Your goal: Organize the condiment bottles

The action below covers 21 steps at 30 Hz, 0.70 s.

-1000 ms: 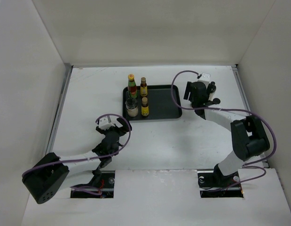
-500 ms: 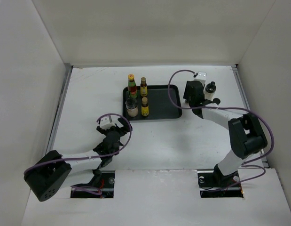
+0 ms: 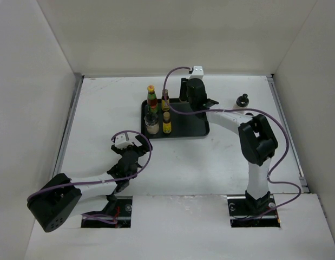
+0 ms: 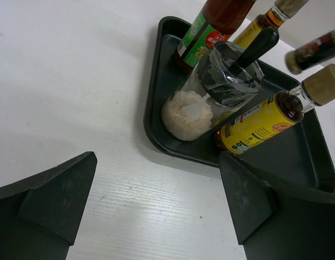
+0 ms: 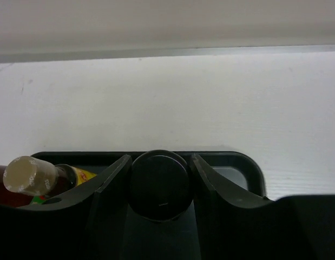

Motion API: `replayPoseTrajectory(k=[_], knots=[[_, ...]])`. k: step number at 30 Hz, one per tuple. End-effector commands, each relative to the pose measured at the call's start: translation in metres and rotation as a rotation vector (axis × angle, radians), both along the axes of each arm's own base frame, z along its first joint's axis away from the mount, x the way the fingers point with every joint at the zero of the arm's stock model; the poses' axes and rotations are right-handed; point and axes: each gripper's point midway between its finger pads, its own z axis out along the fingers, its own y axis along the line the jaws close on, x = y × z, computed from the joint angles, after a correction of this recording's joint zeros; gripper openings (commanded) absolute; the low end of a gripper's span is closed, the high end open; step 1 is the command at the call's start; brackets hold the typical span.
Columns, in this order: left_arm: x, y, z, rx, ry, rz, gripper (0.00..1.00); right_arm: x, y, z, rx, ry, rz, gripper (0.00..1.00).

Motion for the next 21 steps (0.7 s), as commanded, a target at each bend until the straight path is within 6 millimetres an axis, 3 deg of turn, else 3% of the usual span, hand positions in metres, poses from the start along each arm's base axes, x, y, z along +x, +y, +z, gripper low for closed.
replayPoseTrajectory(k=[1, 4, 9, 13, 16, 18, 21], knots=[[0.007, -0.011, 0.029, -0.087, -0.075, -0.012, 1.0, 0.007, 0.031, 0.013, 0.024, -0.023, 0.065, 0.39], [0.007, -0.008, 0.026, -0.079, -0.069, 0.0, 1.0, 0.012, 0.041, 0.002, 0.022, 0.001, 0.084, 0.39], [0.007, -0.01, 0.026, -0.08, -0.069, -0.004, 1.0, 0.005, 0.065, -0.034, 0.001, 0.08, 0.123, 0.41], [0.007, -0.012, 0.028, -0.086, -0.074, -0.015, 1.0, 0.0, 0.072, -0.051, -0.01, 0.117, 0.123, 0.45], [0.007, -0.011, 0.026, -0.08, -0.068, -0.01, 1.0, -0.002, 0.071, -0.054, -0.008, 0.124, 0.119, 0.51], [0.007, -0.012, 0.027, -0.084, -0.071, -0.015, 1.0, -0.005, 0.07, -0.048, -0.002, 0.119, 0.118, 0.55], [0.006, -0.009, 0.03, -0.091, -0.08, -0.007, 1.0, -0.012, 0.063, -0.028, 0.01, 0.092, 0.106, 0.7]])
